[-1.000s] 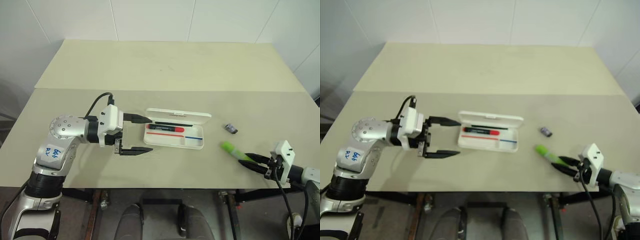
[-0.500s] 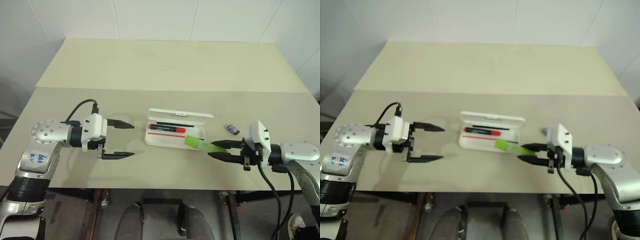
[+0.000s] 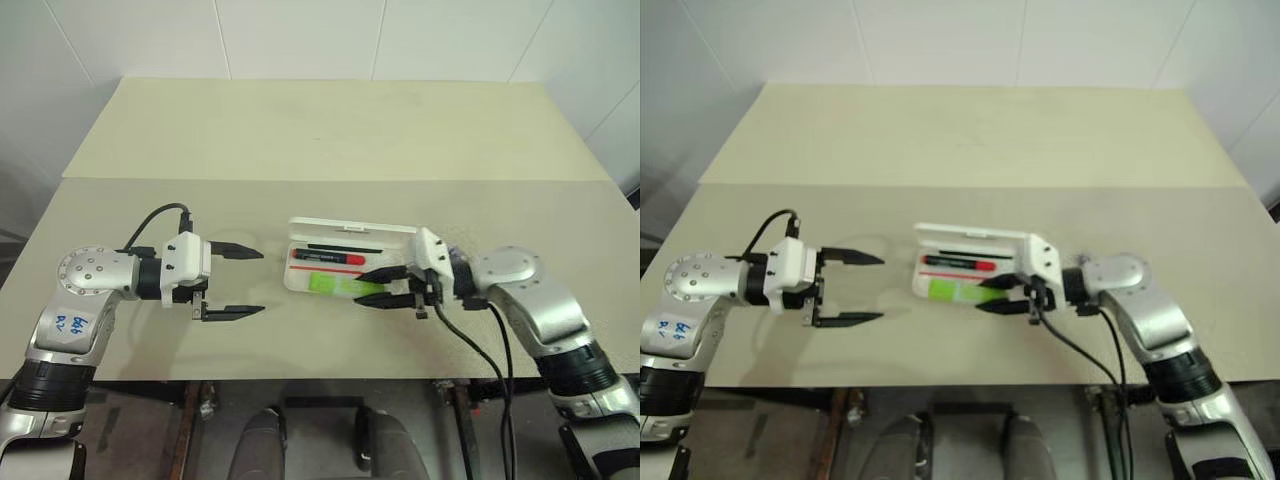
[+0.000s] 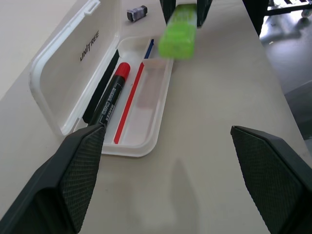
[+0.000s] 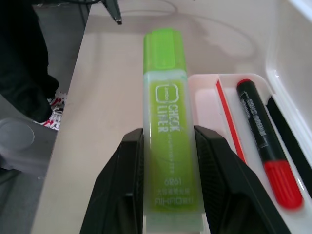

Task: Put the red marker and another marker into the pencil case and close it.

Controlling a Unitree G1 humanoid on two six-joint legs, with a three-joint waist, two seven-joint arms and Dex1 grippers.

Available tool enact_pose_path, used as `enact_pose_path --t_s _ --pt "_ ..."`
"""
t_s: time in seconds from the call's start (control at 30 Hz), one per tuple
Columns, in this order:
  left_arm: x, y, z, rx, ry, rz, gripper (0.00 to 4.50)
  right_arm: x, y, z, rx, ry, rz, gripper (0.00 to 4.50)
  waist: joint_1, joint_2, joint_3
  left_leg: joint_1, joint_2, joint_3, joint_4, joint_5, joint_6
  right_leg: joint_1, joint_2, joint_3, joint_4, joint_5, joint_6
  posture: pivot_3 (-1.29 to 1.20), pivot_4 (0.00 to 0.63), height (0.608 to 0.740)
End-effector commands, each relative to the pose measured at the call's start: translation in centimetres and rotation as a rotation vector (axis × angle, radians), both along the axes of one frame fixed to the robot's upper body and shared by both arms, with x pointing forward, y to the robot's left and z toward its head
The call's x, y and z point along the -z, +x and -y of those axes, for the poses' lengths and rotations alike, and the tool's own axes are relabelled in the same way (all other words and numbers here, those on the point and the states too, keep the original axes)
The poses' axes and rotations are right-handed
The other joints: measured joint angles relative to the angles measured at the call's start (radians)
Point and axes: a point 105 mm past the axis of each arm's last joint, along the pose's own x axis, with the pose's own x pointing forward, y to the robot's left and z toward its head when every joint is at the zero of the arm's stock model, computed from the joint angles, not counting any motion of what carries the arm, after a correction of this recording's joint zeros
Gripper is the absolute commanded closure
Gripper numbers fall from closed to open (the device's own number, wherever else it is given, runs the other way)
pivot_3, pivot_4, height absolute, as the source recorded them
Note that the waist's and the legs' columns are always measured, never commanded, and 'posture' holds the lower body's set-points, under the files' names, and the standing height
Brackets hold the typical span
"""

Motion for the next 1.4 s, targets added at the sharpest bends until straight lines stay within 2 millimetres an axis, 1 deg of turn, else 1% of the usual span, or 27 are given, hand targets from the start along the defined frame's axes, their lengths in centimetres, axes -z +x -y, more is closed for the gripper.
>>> enact_pose_path --t_s 0.03,0.1,0.33,0.73,1.17,1.4 --pt "-0.9 -0.3 -0.3 -0.012 0.008 0.056 0.10 -0.2 0.7 -0.8 -0.021 -0.010 0.054 3.40 -0.002 0.000 0.000 0.000 0.000 0.000 0.000 0.000 0.000 0.000 0.000 0.000 0.001 0.001 0.003 0.00 0.150 0.740" --pt "-0.9 -0.3 -0.3 -0.017 0.008 0.057 0.10 0.0 1.1 -1.2 -0.021 -0.019 0.067 3.40 -0.004 0.000 0.000 0.000 0.000 0.000 0.000 0.000 0.000 -0.001 0.000 0.000 0.001 0.005 0.010 0.00 0.150 0.740" --pt "-0.8 -0.3 -0.4 -0.028 0.009 0.059 0.10 0.2 2.1 -2.3 -0.006 -0.030 0.095 3.40 -0.005 0.000 0.000 0.000 0.000 0.000 -0.002 0.000 0.000 -0.002 0.000 0.000 0.001 0.005 0.010 0.00 0.150 0.740" --pt "-1.0 -0.2 -0.4 -0.020 0.019 0.058 0.10 0.3 2.4 -4.3 -0.007 -0.018 0.110 3.40 -0.006 0.000 0.000 0.000 0.000 0.001 -0.004 0.000 -0.001 -0.003 0.000 0.000 0.001 0.005 0.010 0.00 0.150 0.740" --pt "-0.9 -0.3 -0.5 -0.013 0.028 0.051 0.10 0.9 3.3 -4.8 0.019 -0.024 0.114 3.40 -0.006 0.000 0.000 0.000 0.000 0.002 -0.005 0.000 -0.001 -0.003 0.000 0.000 0.001 0.005 0.010 0.00 0.150 0.740" --pt "-0.9 -0.3 -0.3 -0.010 0.024 0.052 0.10 1.2 3.9 -4.5 0.030 -0.034 0.118 3.40 -0.007 0.000 0.000 0.000 0.000 0.002 -0.005 0.000 -0.001 -0.004 0.000 0.000 0.002 0.005 0.010 0.00 0.150 0.740"
